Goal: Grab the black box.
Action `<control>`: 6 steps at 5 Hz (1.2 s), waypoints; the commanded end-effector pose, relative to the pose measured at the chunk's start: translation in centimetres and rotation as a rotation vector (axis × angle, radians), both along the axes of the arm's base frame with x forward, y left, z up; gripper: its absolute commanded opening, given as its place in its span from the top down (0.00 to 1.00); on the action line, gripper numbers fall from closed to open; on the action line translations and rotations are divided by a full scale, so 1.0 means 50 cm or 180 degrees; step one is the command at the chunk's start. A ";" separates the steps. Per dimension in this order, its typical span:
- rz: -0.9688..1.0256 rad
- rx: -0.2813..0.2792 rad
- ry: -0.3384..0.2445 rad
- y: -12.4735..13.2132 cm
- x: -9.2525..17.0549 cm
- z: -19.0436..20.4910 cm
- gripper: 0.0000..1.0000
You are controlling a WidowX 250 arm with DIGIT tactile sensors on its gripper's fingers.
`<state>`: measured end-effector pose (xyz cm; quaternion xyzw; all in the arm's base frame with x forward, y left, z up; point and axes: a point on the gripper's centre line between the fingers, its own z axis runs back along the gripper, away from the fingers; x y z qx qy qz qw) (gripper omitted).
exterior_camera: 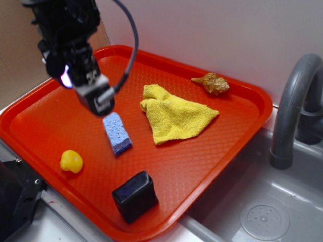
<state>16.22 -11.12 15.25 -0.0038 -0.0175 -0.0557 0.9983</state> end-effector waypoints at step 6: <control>-0.0368 -0.0069 0.0091 -0.120 -0.036 -0.199 0.00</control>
